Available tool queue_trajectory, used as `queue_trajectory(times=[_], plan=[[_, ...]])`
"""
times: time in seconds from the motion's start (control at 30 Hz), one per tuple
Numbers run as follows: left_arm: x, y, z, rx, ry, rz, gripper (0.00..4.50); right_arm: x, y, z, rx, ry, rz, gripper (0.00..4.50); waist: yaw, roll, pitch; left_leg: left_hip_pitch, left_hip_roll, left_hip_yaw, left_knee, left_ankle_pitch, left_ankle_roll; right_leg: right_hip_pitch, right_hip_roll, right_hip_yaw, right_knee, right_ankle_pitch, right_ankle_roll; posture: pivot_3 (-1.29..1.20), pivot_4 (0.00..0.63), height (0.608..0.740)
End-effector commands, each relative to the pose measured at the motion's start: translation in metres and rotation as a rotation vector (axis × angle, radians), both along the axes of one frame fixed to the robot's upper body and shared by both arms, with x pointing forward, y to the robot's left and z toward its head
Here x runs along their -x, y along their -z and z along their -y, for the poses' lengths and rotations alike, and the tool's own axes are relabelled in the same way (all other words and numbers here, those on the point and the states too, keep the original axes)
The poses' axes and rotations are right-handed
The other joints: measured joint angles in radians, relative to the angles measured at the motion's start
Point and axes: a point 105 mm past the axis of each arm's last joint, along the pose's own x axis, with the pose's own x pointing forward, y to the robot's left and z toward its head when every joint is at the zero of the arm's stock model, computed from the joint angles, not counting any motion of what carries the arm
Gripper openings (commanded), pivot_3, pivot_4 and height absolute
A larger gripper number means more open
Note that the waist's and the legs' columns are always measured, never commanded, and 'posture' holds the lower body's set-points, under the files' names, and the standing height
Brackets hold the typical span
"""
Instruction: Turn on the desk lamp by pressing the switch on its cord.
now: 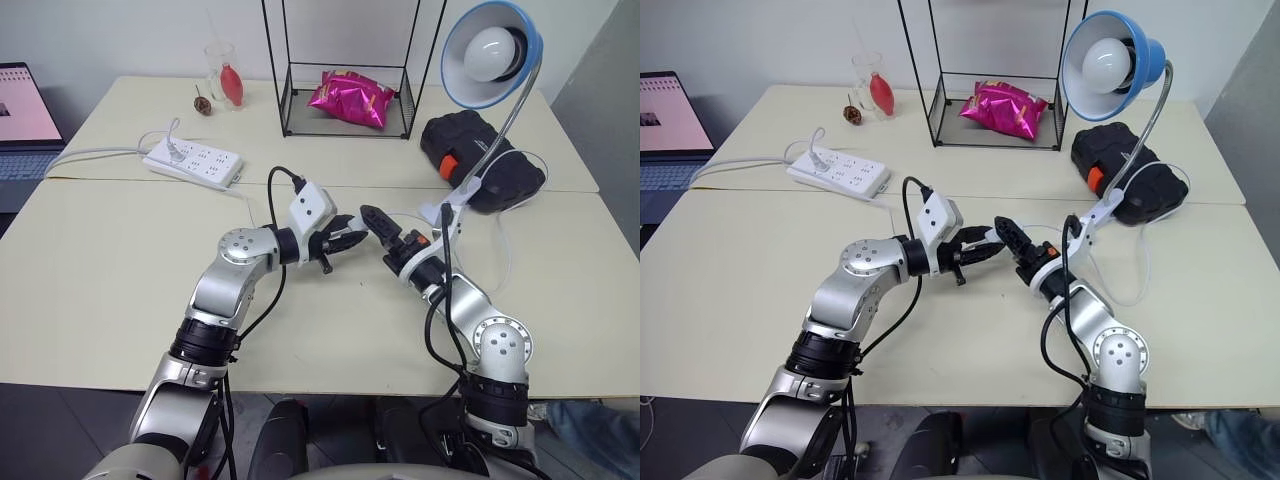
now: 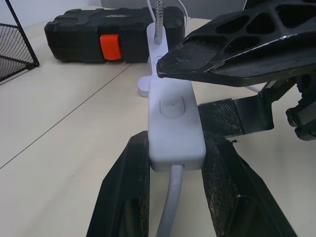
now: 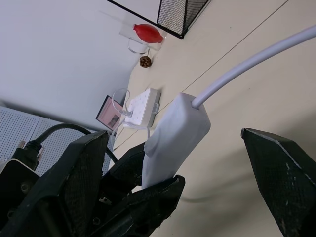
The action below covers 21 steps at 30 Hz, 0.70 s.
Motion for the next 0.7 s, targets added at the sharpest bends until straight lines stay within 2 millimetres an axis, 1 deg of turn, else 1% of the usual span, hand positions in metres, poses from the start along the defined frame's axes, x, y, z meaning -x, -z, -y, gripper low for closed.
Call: queue_trajectory(times=[0.03, 0.17, 0.23, 0.27, 0.37, 0.4, 0.47, 0.6, 0.63, 0.7], plan=[[0.005, -0.0101, 0.005, 0.0, 0.024, 0.048, 1.1, 0.0038, -0.0114, -0.0091, -0.075, -0.021, 0.024, 4.5, 0.0, 0.0, 0.0, 0.0, 0.0, 0.0, 0.0, 0.0, 0.0, 0.0, 0.0, 0.0, 0.0, 0.0, 0.0, 0.0, 0.15, 0.74], [0.0048, -0.009, 0.005, -0.002, 0.025, 0.047, 1.1, 0.0049, -0.0113, -0.0111, -0.08, -0.034, 0.02, 4.5, 0.0, 0.0, 0.0, 0.0, 0.0, 0.0, 0.0, 0.0, 0.0, 0.0, 0.0, 0.0, 0.0, 0.0, 0.0, 0.0, 0.15, 0.74], [0.0049, -0.009, 0.0051, -0.002, 0.025, 0.047, 1.1, 0.0054, -0.011, -0.012, -0.083, -0.037, 0.017, 4.13, 0.0, 0.0, 0.0, 0.0, 0.0, 0.0, -0.001, 0.0, 0.0, 0.0, 0.0, 0.0, 0.0, 0.0, 0.0, 0.0, 0.15, 0.74], [0.005, -0.0089, 0.0051, -0.002, 0.025, 0.047, 1.1, 0.0055, -0.0108, -0.0123, -0.085, -0.039, 0.015, 4.08, 0.0, 0.0, 0.0, 0.0, 0.0, 0.0, -0.001, 0.0, 0.0, 0.0, 0.0, 0.0, 0.0, 0.0, 0.0, 0.0, 0.15, 0.74], [0.0049, -0.0091, 0.005, -0.002, 0.026, 0.047, 1.1, 0.0059, -0.0097, -0.0133, -0.086, -0.042, 0.008, 3.37, 0.0, 0.0, 0.0, 0.0, 0.0, 0.0, -0.001, 0.0, 0.0, 0.0, 0.0, 0.0, 0.0, 0.0, 0.0, 0.0, 0.15, 0.74], [0.0047, -0.0094, 0.005, -0.002, 0.026, 0.048, 1.1, 0.006, -0.0091, -0.0138, -0.084, -0.044, 0.005, 3.21, 0.0, 0.0, 0.0, 0.0, 0.0, 0.0, -0.001, 0.0, 0.0, 0.0, 0.0, 0.0, 0.0, 0.0, 0.0, 0.0, 0.15, 0.74], [0.0042, -0.0102, 0.0048, -0.002, 0.025, 0.05, 1.1, 0.0064, -0.0082, -0.0146, -0.08, -0.048, 0.002, 2.65, 0.0, 0.0, 0.0, 0.0, 0.0, 0.0, -0.001, 0.0, 0.0, 0.0, 0.0, 0.0, 0.0, 0.0, 0.0, 0.0, 0.15, 0.74], [0.0025, -0.0118, 0.0046, 0.0, 0.024, 0.053, 1.1, 0.0062, -0.0067, -0.0149, -0.081, -0.046, -0.005, 1.71, 0.0, 0.0, 0.0, 0.0, 0.0, 0.0, -0.001, 0.0, 0.0, 0.0, 0.0, 0.0, 0.0, 0.0, 0.0, 0.0, 0.15, 0.74], [0.0022, -0.0121, 0.0045, 0.0, 0.023, 0.054, 1.1, 0.0064, -0.0066, -0.0151, -0.081, -0.046, -0.005, 1.58, 0.0, 0.0, 0.0, 0.0, 0.0, 0.0, -0.001, 0.0, 0.0, 0.0, 0.0, 0.0, -0.001, 0.0, 0.0, 0.0, 0.15, 0.74], [0.0009, -0.013, 0.0042, 0.003, 0.019, 0.055, 1.1, 0.0066, -0.0062, -0.0153, -0.078, -0.048, -0.005, 1.05, 0.0, 0.0, 0.0, 0.0, 0.0, 0.0, -0.001, 0.0, 0.0, 0.0, 0.0, 0.0, -0.001, 0.0, 0.0, 0.0, 0.15, 0.74]])
